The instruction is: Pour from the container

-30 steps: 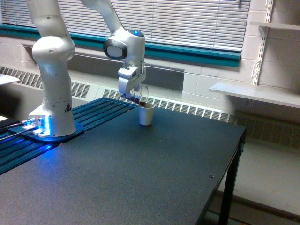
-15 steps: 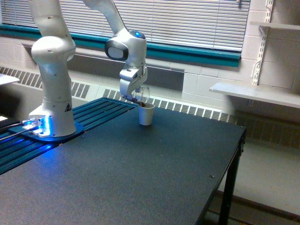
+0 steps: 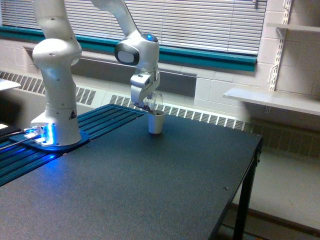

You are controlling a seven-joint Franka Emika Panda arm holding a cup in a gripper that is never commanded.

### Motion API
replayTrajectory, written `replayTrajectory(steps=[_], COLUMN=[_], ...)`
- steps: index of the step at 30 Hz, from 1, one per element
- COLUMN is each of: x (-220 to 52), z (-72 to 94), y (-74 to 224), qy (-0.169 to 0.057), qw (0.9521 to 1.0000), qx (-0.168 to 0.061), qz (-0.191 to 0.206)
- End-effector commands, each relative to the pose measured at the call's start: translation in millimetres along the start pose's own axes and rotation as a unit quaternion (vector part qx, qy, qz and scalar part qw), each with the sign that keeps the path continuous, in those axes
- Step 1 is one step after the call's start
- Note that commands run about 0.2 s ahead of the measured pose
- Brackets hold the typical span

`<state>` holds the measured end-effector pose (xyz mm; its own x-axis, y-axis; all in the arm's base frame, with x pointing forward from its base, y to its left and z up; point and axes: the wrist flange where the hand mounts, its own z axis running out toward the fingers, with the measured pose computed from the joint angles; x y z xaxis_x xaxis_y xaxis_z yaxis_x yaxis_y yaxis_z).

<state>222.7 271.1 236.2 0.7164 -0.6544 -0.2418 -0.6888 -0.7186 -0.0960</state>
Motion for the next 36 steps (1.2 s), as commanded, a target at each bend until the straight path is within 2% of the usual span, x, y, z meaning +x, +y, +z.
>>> replayTrajectory(steps=[1,16,19,22,36], x=[2.6,-3.5,-8.7,-11.8,-23.2], z=[-1.1,-2.5,-4.6,-3.0,-1.3], y=[-6.7,-17.7,-22.6,-21.6,-19.1], qy=[-0.006,-0.012,-0.020,-0.019,-0.021], qw=[0.9998,0.9995,0.9995,0.9992,0.9993], qx=[-0.004,-0.013,-0.005,-0.015,-0.020], qz=[-0.017,-0.026,-0.025,-0.032,-0.024])
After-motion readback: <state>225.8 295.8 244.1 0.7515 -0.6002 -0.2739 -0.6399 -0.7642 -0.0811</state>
